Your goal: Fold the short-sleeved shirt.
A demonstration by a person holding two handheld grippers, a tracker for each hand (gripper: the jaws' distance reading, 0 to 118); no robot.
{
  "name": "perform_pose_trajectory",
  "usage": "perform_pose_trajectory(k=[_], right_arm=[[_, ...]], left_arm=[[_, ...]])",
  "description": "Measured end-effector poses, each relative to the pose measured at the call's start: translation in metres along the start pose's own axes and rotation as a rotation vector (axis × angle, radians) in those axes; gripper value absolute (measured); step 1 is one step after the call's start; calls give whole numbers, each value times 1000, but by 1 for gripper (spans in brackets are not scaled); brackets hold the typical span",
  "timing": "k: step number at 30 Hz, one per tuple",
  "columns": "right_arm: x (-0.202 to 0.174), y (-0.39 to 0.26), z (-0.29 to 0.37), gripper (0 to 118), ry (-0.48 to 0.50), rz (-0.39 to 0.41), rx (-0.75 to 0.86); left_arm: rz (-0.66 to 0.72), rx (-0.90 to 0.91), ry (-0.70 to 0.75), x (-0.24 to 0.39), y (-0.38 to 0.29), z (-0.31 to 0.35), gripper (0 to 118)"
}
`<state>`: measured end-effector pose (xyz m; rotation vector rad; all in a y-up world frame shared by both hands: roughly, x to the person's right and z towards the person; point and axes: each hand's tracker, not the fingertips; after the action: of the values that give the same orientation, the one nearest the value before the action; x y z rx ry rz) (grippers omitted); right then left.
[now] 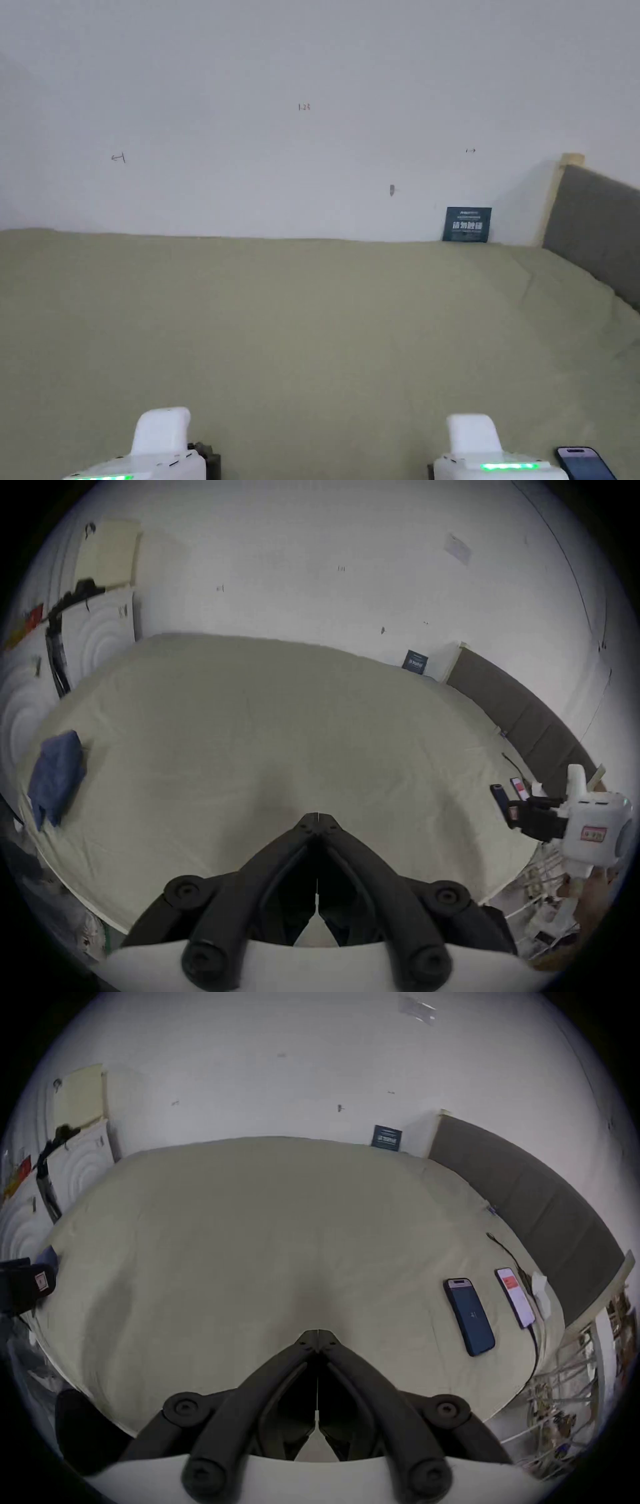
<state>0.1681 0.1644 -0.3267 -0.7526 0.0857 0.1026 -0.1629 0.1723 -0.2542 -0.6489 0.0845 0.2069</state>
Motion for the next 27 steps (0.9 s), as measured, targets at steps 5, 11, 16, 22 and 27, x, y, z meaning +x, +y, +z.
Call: perform_pose_trajectory(k=[5, 11, 16, 22, 27], right_arm=[[-9, 13, 27, 0, 7, 8, 289], [-28, 7, 41, 117, -50, 130, 591], [-29, 4, 51, 117, -11, 29, 606], [-26, 11, 62, 118, 11, 2, 616], [-32, 16, 75, 118, 36, 32, 646]], left_arm=[[-81, 204, 50, 1, 23, 30, 3], [-189, 420, 133, 3, 32, 53, 118], [-133, 461, 128, 0, 19, 50, 118], [-126, 457, 167, -10, 24, 53, 118], [-99, 458, 139, -15, 29, 60, 118]])
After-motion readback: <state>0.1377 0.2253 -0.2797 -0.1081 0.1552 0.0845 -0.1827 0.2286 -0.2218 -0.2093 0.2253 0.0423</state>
